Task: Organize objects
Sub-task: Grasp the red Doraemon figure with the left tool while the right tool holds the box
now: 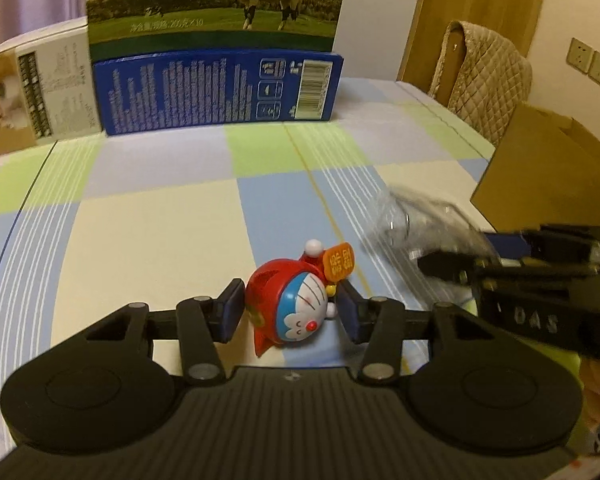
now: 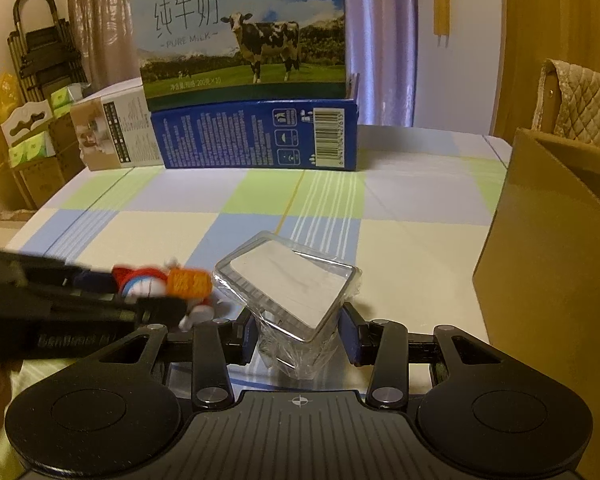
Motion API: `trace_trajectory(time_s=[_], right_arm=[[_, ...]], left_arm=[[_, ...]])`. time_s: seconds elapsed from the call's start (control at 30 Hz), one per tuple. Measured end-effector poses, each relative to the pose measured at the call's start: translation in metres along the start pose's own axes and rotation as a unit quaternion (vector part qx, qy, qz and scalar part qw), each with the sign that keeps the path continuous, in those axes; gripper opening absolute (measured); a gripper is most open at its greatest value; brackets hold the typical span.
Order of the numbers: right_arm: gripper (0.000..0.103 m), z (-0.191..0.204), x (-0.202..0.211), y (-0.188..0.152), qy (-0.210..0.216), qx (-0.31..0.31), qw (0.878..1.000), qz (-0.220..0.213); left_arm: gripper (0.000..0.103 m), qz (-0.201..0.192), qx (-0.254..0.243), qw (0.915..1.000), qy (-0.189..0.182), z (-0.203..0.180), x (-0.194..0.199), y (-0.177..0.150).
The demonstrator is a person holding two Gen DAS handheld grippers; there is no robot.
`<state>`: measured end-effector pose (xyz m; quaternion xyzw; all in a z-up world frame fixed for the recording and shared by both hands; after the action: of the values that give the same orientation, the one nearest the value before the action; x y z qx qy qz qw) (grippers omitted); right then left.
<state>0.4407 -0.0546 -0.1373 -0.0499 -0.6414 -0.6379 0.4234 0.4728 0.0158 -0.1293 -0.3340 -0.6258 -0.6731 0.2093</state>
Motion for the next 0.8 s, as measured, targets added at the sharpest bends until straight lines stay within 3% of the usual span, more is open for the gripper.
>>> trace_trajectory(time_s=[0.33,0.8], right_arm=[[0.039,0.013,0.034,0.002,0.013,-0.011,1.0,-0.011],[0.039,0.056,0.117,-0.036,0.051,-0.022,0.998,-0.01]], left_arm=[[0.044,0.048,0.069,0.9954,0.044,0.009,0.049,-0.032],[0.044,0.031,0.126,0.9906,0.045,-0.004,0.135,-0.076]])
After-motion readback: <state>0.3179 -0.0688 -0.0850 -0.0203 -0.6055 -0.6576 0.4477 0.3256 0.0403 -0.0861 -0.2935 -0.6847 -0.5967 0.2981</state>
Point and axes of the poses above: each gripper's, at about its wrist camera, not at the fingertips, and x roughly against the way its jaws point, z to its left, y to its top, the point moved 9 cm from there along -x, roughly the way its jaws point, and after that the axes turned 9 degrees about y, right-handed, at the moved point
